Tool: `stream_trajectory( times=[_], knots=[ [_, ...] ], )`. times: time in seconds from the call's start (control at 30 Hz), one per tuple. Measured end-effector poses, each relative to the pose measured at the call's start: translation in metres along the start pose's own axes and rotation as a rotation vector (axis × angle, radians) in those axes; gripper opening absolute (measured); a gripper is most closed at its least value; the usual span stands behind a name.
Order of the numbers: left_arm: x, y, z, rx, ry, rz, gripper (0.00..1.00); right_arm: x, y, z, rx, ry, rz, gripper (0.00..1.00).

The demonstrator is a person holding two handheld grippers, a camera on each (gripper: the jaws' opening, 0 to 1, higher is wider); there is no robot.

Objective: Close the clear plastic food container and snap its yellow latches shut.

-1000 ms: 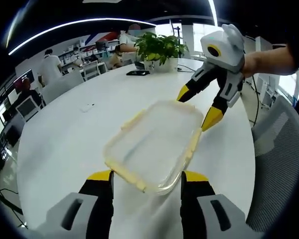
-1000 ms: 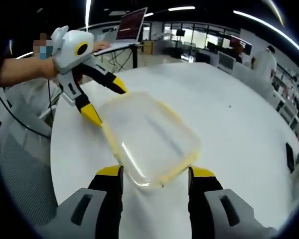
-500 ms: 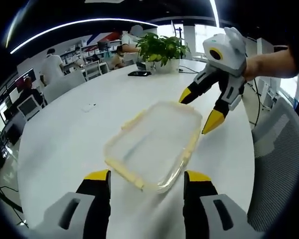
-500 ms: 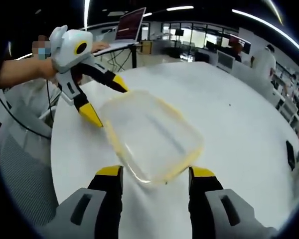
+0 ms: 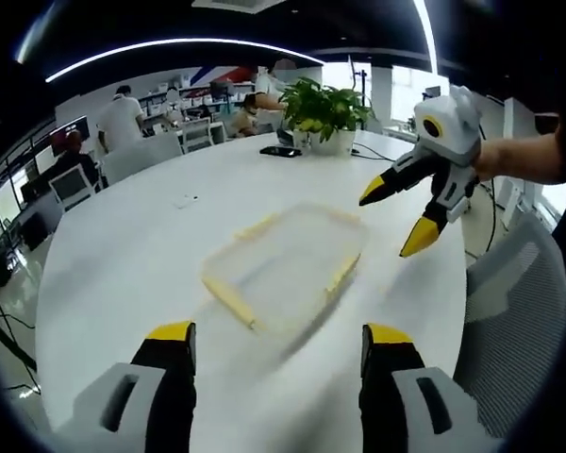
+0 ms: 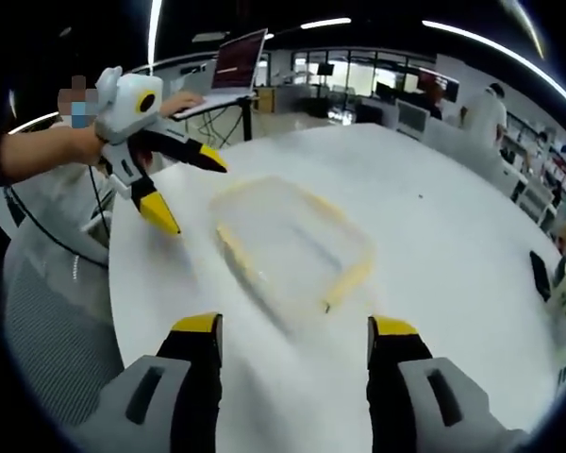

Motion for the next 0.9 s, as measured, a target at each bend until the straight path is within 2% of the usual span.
stream_trajectory(
  times=[0.27, 0.67, 0.9],
  knots=[
    [-0.022, 0.004, -0.020, -0.006, -0.004, -0.033, 0.74, -0.030, 0.011, 0.010, 0.066, 0.039, -0.067, 0.67],
    [-0.056, 0.008, -0.049, -0.023, -0.047, -0.092, 0.83, -0.065, 0.029, 0.024, 0.115, 0.098, -0.123, 0.77],
    [-0.070, 0.016, -0.060, -0.012, -0.059, -0.084, 0.92, -0.083, 0.038, 0.026, 0.158, 0.123, -0.173, 0.83]
  ],
)
Point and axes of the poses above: the point that each gripper's makers call its tool centre point, and the gripper's own axes: x roughly forward along the fingers, z roughly to its left, y roughly out of its underside, the point moved 6 cm from there along -x, roughly backward along the fingers, and after that the axes turned 6 degrees about y, right-handed, at the moved point
